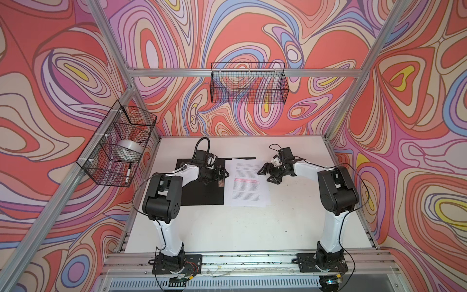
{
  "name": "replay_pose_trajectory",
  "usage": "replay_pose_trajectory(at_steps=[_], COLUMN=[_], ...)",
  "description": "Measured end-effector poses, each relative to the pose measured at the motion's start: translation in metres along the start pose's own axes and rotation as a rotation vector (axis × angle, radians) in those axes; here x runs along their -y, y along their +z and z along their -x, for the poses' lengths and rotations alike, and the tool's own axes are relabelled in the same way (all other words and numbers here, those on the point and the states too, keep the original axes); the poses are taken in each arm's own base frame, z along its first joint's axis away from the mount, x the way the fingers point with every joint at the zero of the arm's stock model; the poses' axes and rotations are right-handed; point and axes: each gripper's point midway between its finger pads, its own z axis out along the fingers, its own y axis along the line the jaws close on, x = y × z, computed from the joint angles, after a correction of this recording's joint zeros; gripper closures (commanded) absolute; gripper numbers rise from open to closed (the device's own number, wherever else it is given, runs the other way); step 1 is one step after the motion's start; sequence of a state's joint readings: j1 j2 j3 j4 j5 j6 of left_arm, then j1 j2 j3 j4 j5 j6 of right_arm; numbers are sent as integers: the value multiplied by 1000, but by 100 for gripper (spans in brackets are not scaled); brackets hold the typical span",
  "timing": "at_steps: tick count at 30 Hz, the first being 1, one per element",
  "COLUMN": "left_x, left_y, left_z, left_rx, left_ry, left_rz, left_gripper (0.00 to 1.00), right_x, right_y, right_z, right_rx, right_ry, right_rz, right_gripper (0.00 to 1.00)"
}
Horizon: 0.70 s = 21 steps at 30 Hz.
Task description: Put the files into the folder
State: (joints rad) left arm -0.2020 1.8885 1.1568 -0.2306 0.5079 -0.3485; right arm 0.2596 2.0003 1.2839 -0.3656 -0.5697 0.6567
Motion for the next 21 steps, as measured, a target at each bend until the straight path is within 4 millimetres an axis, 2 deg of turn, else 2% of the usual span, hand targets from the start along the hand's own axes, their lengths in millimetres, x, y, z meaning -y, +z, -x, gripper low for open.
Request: replay_pose_trajectory(at_steps=[11, 17, 21], left_x=[7, 6, 6], left_y=[3, 2, -1], left_z=[-1, -1, -3], left_rx=[-13, -13, -20], left_ry=[1, -3, -3], left_rz=[-48, -53, -42], left_gripper=[0, 0, 0], right_x=[-23, -24, -18], right_y=[18, 19, 16], right_z=[-2, 2, 5], right_rx=[-40, -35, -13], right_ry=[-16, -7, -17], right_rz=[32, 22, -56], right_gripper=[22, 21, 20])
